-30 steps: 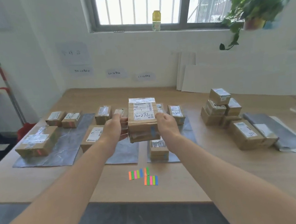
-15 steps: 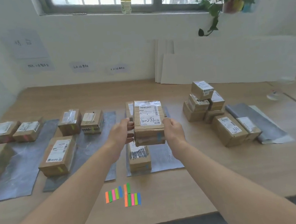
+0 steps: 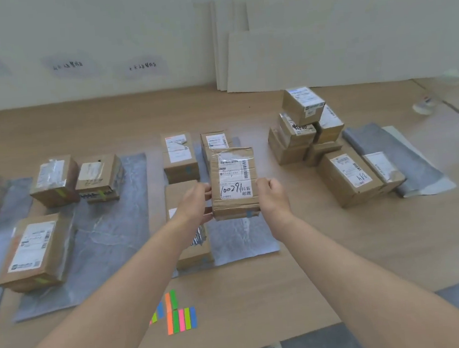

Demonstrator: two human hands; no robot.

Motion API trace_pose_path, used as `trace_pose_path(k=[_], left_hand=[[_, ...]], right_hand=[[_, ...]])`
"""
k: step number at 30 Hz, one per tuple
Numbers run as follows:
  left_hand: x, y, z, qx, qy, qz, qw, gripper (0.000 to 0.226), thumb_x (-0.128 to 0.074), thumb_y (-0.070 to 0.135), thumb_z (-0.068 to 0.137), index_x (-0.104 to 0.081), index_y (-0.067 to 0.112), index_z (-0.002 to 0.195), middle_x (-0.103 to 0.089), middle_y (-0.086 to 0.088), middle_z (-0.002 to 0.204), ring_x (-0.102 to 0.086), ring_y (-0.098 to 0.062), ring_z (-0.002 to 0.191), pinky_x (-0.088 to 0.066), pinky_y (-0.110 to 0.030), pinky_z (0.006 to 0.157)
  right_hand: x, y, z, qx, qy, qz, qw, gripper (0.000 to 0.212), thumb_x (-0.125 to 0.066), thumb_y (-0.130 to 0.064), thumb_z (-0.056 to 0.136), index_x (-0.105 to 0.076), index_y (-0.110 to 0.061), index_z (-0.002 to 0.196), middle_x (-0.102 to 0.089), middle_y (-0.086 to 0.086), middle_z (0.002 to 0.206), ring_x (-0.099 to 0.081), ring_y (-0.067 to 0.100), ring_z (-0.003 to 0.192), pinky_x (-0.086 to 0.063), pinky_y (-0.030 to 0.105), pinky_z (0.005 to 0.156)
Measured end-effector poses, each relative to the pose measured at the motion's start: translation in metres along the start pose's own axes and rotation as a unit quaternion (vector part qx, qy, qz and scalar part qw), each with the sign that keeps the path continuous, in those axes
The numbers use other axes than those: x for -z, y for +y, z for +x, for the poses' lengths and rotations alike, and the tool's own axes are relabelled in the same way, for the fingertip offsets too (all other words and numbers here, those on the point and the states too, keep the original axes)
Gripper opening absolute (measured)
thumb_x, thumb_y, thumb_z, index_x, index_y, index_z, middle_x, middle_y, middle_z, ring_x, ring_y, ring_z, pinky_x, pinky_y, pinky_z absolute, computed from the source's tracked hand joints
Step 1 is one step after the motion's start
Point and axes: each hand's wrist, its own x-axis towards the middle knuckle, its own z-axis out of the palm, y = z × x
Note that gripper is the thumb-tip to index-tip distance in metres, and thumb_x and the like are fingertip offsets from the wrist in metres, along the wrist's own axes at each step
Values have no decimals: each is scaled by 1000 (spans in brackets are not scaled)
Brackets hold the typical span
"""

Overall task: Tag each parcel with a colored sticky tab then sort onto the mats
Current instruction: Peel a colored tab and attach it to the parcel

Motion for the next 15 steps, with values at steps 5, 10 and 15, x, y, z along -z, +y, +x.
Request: trace_pose_path(k=[5, 10, 15], left_hand=[[-30, -24, 23, 40, 42, -12, 998, 30, -37, 26, 101, -66, 24, 94, -72, 5, 96, -66, -22, 81, -54, -35, 88], [-51, -46, 36, 90, 56, 3, 994, 32, -33, 15, 96, -64, 14, 102, -70, 3, 94, -63, -23, 85, -54, -30, 79], [-59, -73, 51, 103, 69, 45, 991, 48, -39, 35, 78, -67, 9, 108, -70, -13, 112, -66, -28, 94, -56, -38, 82]], right_hand=[[4, 32, 42, -36, -28, -18, 999, 24, -46, -36, 94, -56, -14, 95, -61, 0, 90, -53, 18, 80, -42, 34, 68], [12, 60, 69, -51, -54, -46, 996, 20, -45, -32, 98, -50, -16, 87, -52, -3, 81, -45, 15, 71, -36, 33, 62], [13, 86, 82, -85, -81, -63, 991, 22, -47, -35, 97, -49, -18, 84, -52, -4, 79, -46, 18, 74, -36, 33, 64]])
